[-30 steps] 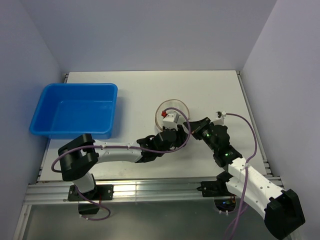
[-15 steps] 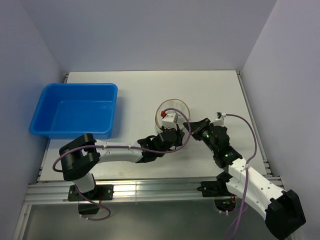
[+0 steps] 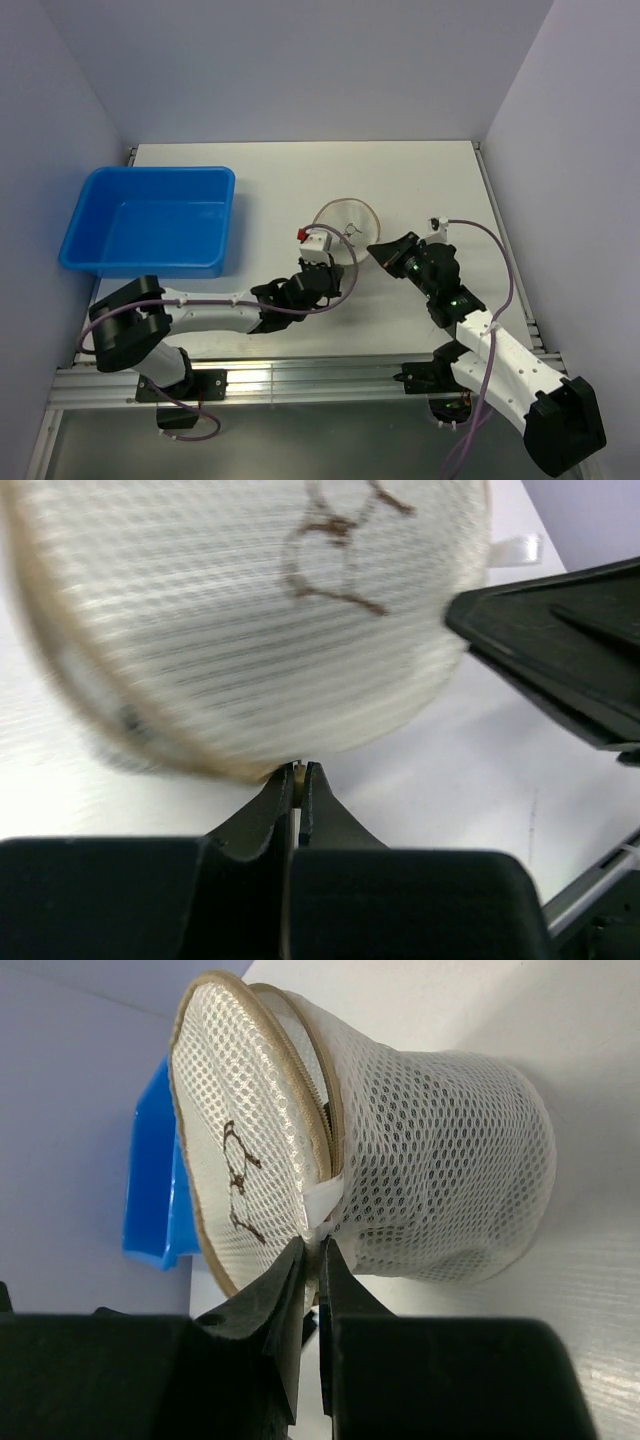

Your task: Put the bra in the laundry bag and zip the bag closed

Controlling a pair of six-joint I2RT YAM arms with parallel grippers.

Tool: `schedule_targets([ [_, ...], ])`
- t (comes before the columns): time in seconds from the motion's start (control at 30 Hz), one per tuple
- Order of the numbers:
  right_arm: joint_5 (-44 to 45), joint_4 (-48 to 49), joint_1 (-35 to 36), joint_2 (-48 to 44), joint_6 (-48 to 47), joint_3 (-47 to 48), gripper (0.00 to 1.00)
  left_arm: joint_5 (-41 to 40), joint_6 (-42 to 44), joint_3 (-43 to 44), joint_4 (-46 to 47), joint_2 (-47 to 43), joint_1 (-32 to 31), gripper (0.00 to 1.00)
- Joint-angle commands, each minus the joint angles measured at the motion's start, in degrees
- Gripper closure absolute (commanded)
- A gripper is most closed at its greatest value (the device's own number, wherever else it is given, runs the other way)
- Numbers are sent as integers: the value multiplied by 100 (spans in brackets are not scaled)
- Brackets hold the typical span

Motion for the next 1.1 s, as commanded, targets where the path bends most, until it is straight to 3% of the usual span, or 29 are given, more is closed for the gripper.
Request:
schedule_targets([
  [0.0, -302, -130, -246, 239, -461, 334, 100, -559, 210, -373, -216, -697, 169, 100],
  [0.3, -750, -288, -711, 933, -1173, 869, 100, -796, 272, -1226, -831, -2234, 705, 100],
  [0.47, -1057, -594, -773, 2038, -1770, 2011, 100, -893, 351, -1490, -1043, -2886, 723, 100],
  [0.63, -1331, -893, -765, 2621, -1964, 2855, 100, -289, 281, -1622, -771, -2923, 714, 100],
  [0.7, -1270, -973, -764, 2657, -1973, 2944, 90, 19, 105, -1631, -482, -2730, 679, 100],
  [0.73, -1269, -956, -756, 2552, -1930, 2883, 71, 273, 26, -1614, -367, -2659, 636, 100],
  [0.8, -1243, -964, -633, 2350, -1877, 2769, 47, 433, -176, -1553, -8, -2378, 460, 100],
  [0.9, -805, -956, -256, 1517, -1666, 2138, 27, 574, -422, -1342, 318, -2070, 293, 100],
  [1.0, -366, -710, 34, 357, -1061, 1163, 18, 724, -528, -1245, 881, -1868, 187, 100],
  [1.07, -180, -552, 202, -426, -595, 590, 18, 759, -519, -1061, 1075, -1658, 117, 100],
])
